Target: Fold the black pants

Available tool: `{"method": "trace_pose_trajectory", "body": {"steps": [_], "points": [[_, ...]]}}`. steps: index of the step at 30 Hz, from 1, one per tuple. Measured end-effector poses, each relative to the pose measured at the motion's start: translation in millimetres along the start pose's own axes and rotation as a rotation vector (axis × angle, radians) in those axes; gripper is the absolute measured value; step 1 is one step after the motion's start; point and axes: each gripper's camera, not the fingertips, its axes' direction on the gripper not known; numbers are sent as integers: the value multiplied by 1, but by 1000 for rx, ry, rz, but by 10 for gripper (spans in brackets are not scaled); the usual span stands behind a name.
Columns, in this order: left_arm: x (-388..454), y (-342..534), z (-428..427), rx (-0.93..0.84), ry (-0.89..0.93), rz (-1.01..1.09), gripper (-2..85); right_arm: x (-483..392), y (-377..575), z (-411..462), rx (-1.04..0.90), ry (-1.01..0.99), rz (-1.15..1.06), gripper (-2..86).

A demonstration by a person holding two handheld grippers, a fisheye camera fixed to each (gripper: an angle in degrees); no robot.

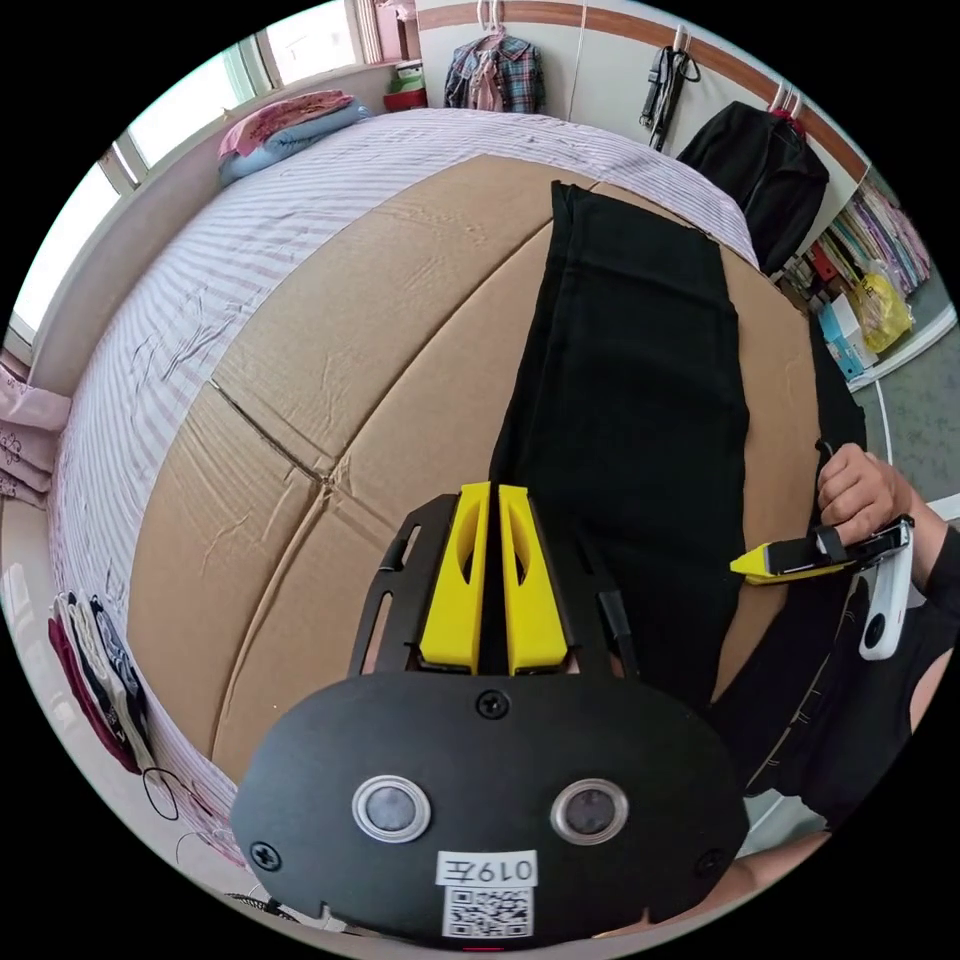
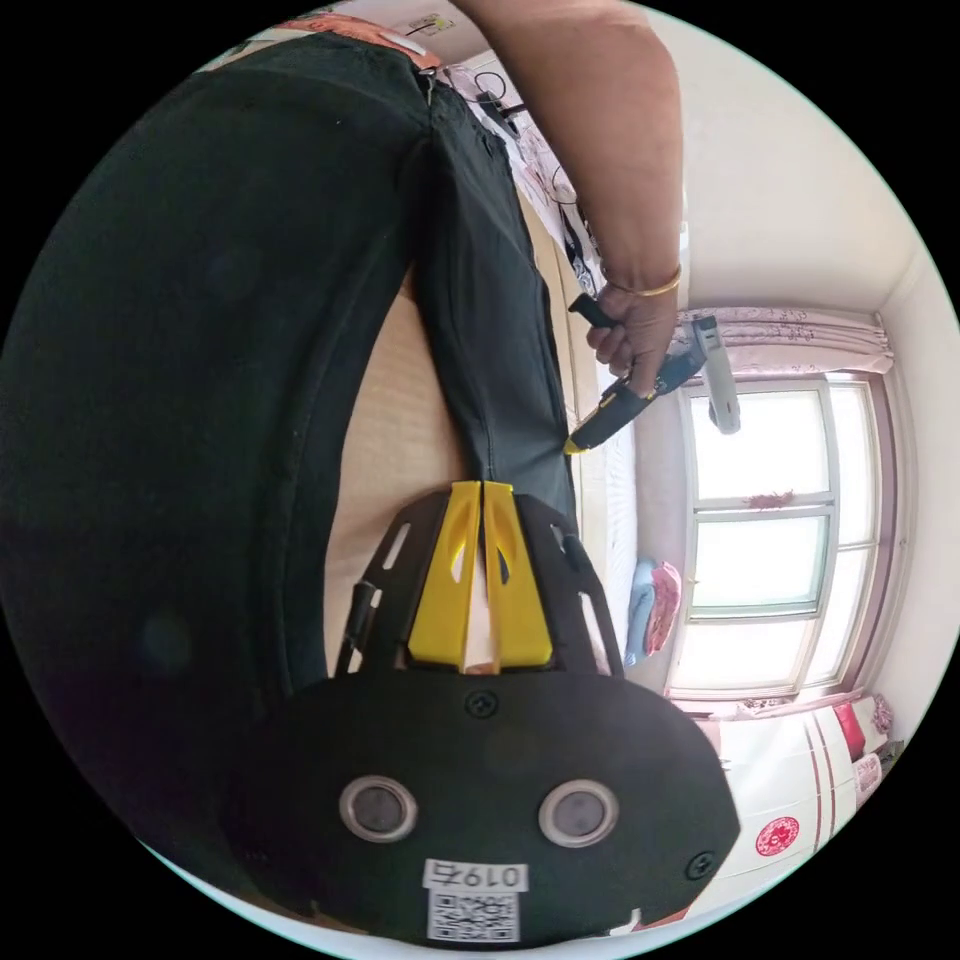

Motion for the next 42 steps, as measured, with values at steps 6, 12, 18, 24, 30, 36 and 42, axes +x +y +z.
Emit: {"method": "trace_pose_trajectory", "body": {"steps": [6, 12, 18, 24, 30, 36, 42], "points": [[-16, -7, -13, 153, 162, -66, 30, 28, 40, -4, -66, 53, -4, 43], [6, -55, 14, 94, 147, -17, 61, 66, 81, 0, -168, 54, -37, 63], [28, -92, 37, 66, 86, 5, 63, 89, 106, 1, -218, 76, -104, 45], [45, -112, 46, 41, 54, 44, 29, 101, 108, -6, -255, 128, -231, -7], [87, -128, 52, -25, -178, 138, 17, 117, 108, -17, -276, 140, -297, -10], [74, -125, 52, 4, -69, 67, 19, 134, 112, -29, -259, 208, -223, -9], [61, -115, 37, 173, 62, 12, 23, 166, 147, -44, -285, 168, -80, 13]]}}
